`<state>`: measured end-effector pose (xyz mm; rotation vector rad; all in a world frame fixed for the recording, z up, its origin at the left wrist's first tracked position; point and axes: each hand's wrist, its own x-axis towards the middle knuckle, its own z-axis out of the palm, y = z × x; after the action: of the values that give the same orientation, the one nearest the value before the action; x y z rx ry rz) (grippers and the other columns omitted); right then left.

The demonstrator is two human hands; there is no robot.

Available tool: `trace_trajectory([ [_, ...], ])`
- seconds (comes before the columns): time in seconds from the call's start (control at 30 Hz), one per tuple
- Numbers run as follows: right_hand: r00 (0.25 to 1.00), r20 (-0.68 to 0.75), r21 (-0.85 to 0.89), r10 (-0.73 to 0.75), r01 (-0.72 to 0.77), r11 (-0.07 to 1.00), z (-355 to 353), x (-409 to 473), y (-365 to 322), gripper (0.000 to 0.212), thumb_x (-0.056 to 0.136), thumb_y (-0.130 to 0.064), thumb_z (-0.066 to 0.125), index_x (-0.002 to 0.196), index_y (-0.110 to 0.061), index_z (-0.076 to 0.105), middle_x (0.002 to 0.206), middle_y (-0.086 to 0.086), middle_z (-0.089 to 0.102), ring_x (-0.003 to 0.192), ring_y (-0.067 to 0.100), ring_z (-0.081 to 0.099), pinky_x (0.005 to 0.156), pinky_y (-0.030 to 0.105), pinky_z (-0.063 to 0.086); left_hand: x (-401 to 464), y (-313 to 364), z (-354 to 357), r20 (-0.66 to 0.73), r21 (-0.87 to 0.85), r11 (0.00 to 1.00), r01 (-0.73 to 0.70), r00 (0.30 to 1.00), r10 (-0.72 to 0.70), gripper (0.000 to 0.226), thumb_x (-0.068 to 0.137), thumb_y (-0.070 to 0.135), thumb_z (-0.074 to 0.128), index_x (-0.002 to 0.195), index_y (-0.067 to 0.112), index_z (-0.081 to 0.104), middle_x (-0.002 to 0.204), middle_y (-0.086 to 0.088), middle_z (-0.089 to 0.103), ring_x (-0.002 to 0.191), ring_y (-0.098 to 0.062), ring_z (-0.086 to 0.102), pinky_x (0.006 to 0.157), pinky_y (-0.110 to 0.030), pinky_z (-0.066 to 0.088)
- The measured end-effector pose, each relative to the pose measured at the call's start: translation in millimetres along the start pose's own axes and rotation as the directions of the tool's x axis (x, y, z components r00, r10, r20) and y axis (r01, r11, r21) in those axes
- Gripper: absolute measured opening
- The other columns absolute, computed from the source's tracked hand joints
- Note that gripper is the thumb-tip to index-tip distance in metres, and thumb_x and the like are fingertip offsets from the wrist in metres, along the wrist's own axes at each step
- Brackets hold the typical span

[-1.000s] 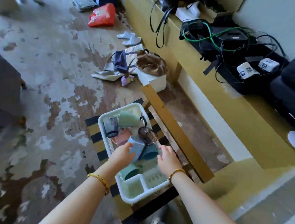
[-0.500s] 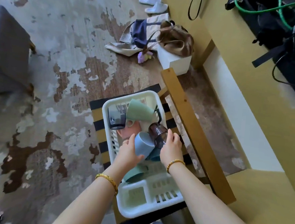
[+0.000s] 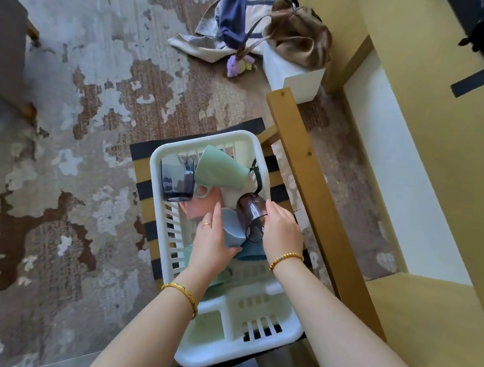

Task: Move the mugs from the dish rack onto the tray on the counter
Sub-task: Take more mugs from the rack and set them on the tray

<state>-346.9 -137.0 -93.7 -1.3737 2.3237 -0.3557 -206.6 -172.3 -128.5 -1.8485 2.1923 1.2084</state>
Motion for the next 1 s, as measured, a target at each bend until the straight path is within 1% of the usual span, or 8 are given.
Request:
trace_trajectory([
  [0.1,1.000,-0.019,0.023,-0.015,0.015,1.000,2.6,-1.9,2.7,0.038,0.093,-0.004,0.048,0.131,-0.006,0.050,0.129,0.012,0.059,0.124,0.023,0.051,0.099,0.032,0.045,3.8,-3.4,4.5,-0.022,-0.008,0.999,-0.033,0.999,0.033,0.118,0.062,0.032,0.084,0.148,0.025,0.004,0.137,-0.010,0.039,0.122,-0.031,0.043,0.099,-0.043,0.041],
  [0.27,0.998,-0.054,0.039,-0.045,0.047,0.998,3.2,-5.0,4.3,0.036,0.093,-0.003,0.047,0.129,-0.005,0.053,0.127,0.013,0.060,0.123,0.024,0.053,0.099,0.031,0.045,4.3,-8.5,2.8,-0.041,-0.003,0.998,-0.067,0.997,0.067,0.108,0.063,0.036,0.081,0.147,0.020,0.014,0.139,-0.010,0.038,0.122,-0.033,0.043,0.100,-0.044,0.042],
  [0.47,0.992,-0.096,0.105,0.087,-0.077,0.991,-6.6,-19.2,0.0,0.032,0.095,-0.008,0.046,0.126,-0.007,0.056,0.121,0.013,0.065,0.108,0.030,0.063,0.085,0.035,0.053,-12.2,-11.1,-15.7,-0.075,-0.089,0.992,-0.086,0.994,0.080,0.107,0.064,0.035,0.081,0.146,0.024,0.014,0.140,-0.008,0.038,0.123,-0.028,0.043,0.097,-0.040,0.042],
  [0.57,0.990,-0.080,0.138,0.118,-0.106,0.985,-14.7,-32.7,-1.6,0.031,0.094,-0.005,0.048,0.124,-0.008,0.057,0.117,0.013,0.066,0.104,0.030,0.064,0.083,0.035,0.054,-23.0,-10.4,-32.1,-0.114,-0.191,0.981,-0.021,0.993,-0.001,0.106,0.064,0.033,0.082,0.145,0.028,0.013,0.139,-0.007,0.039,0.123,-0.027,0.043,0.096,-0.040,0.043],
  [0.7,0.996,0.007,0.110,0.092,-0.092,0.990,-24.9,-55.7,-2.6,0.027,0.095,-0.007,0.044,0.117,-0.011,0.059,0.109,0.010,0.068,0.096,0.028,0.065,0.074,0.033,0.053,-34.2,-8.1,-54.2,-0.148,-0.281,0.959,0.027,0.986,-0.071,0.104,0.066,0.032,0.081,0.144,0.029,0.013,0.140,-0.007,0.038,0.125,-0.027,0.042,0.099,-0.043,0.043],
  [0.77,0.992,0.113,0.055,0.064,-0.070,0.996,-29.2,-67.6,-2.9,0.029,0.094,-0.005,0.045,0.119,-0.015,0.057,0.112,0.006,0.068,0.097,0.026,0.065,0.075,0.032,0.053,-39.2,-5.8,-63.0,-0.143,-0.305,0.952,0.040,0.986,-0.088,0.104,0.066,0.032,0.081,0.143,0.032,0.013,0.141,-0.006,0.037,0.126,-0.026,0.041,0.100,-0.045,0.045],
  [0.87,0.946,0.320,-0.082,0.050,-0.025,0.996,-31.8,-86.1,-0.2,0.035,0.088,-0.002,0.050,0.119,-0.018,0.053,0.115,0.002,0.066,0.097,0.025,0.065,0.076,0.033,0.054,-47.6,-3.0,-69.6,-0.126,-0.305,0.952,0.029,0.989,-0.070,0.104,0.065,0.032,0.082,0.143,0.034,0.012,0.141,-0.004,0.036,0.127,-0.025,0.040,0.098,-0.043,0.045],
  [1.0,0.890,0.451,-0.233,0.071,0.040,0.972,-28.5,-110.3,8.2,0.023,0.087,0.001,0.042,0.099,-0.018,0.048,0.088,0.008,0.063,0.087,0.031,0.064,0.059,0.031,0.041,-57.0,-0.2,-68.3,-0.104,-0.291,0.957,0.012,0.994,-0.044,0.105,0.064,0.034,0.082,0.143,0.033,0.013,0.139,-0.005,0.038,0.125,-0.025,0.042,0.097,-0.042,0.044],
])
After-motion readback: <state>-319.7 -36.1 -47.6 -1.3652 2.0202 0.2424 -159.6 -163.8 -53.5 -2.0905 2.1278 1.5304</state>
